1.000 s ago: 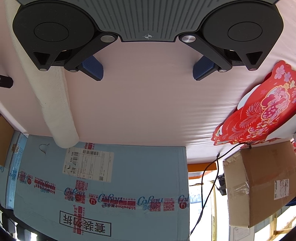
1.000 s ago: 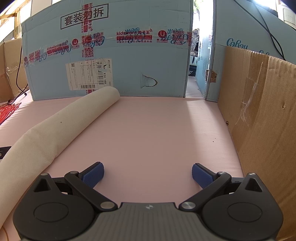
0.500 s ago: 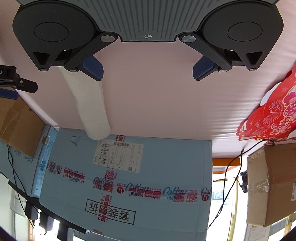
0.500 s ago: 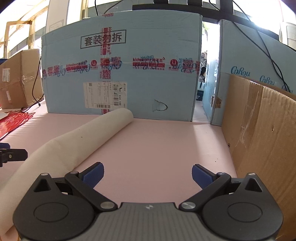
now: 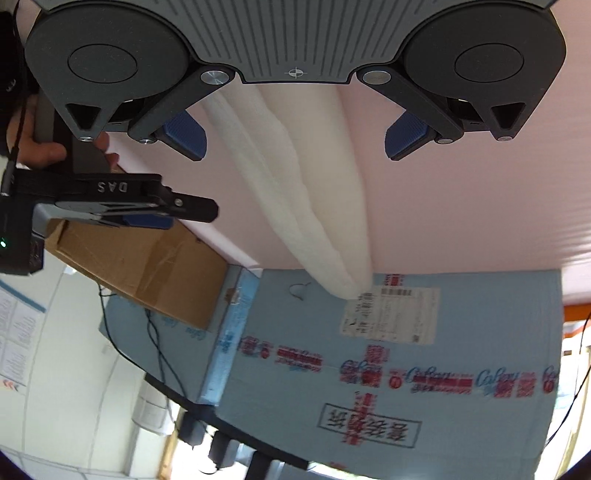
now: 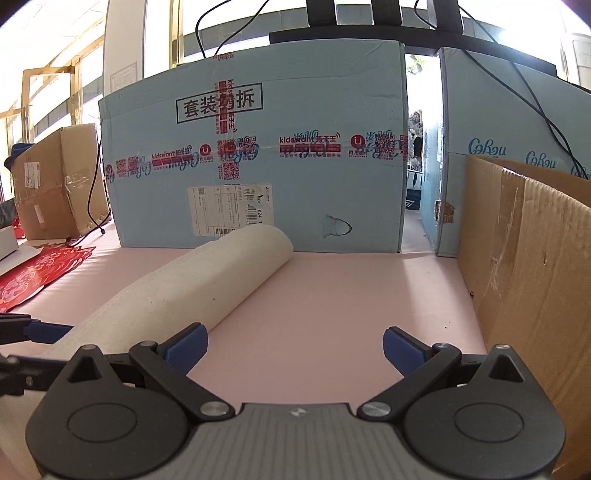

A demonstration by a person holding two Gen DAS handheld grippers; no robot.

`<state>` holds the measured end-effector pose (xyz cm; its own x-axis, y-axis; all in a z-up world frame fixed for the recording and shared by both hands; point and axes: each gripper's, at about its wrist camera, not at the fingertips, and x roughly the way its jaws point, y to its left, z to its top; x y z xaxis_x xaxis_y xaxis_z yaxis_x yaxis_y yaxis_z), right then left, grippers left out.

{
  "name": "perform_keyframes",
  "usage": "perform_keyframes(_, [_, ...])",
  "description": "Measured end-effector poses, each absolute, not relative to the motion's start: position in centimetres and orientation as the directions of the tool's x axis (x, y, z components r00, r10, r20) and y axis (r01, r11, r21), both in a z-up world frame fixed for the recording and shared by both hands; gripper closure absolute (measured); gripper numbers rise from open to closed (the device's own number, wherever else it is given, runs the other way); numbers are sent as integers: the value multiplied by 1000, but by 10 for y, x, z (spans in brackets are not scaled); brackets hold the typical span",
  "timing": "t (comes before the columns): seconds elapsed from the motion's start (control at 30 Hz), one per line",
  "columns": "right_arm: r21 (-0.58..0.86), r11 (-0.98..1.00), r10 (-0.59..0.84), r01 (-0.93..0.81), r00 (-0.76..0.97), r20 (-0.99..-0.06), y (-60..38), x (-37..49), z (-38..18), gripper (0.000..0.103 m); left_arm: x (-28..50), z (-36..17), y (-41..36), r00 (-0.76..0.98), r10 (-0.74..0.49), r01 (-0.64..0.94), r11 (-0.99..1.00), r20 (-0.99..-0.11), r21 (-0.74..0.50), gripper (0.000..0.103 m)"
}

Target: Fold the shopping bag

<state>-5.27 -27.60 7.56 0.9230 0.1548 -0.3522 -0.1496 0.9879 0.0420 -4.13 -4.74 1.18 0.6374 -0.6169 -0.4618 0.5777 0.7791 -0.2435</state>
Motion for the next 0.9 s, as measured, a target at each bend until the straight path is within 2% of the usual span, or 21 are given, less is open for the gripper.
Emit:
perform_keyframes(0.2, [96, 984, 171, -148, 932, -319, -291, -60, 82, 0, -65, 20, -83, 507, -743, 745, 633, -437, -211, 0])
perform_keyframes(0.33, [128, 983, 167, -134, 938, -303, -303, -64, 85, 0, -77, 22, -96, 449, -770, 782, 584, -453, -217, 0])
perform_keyframes(0.4, [152, 979, 177, -135, 936, -304, -309, -65, 86, 0, -83, 24, -99, 469, -744, 777, 604, -476, -178, 0])
perform_keyframes(0.53, [180, 973, 197, -142, 920, -338, -314, -63, 83, 0, -87, 25, -100, 610, -570, 674, 739, -550, -17, 0])
perform_keyframes(0.67, [204, 965, 230, -162, 900, -371, -315, -59, 80, 0, -81, 18, -99, 781, -218, 454, 841, -585, 293, 0])
perform_keyframes(0.83, [197, 965, 240, -175, 893, -382, -312, -60, 78, 0, -69, 22, -70, 829, -38, 287, 885, -557, 366, 0])
perform_keyframes(0.9, [200, 964, 242, -176, 891, -384, -312, -59, 77, 0, -64, 22, -54, 851, 83, 176, 886, -519, 429, 0])
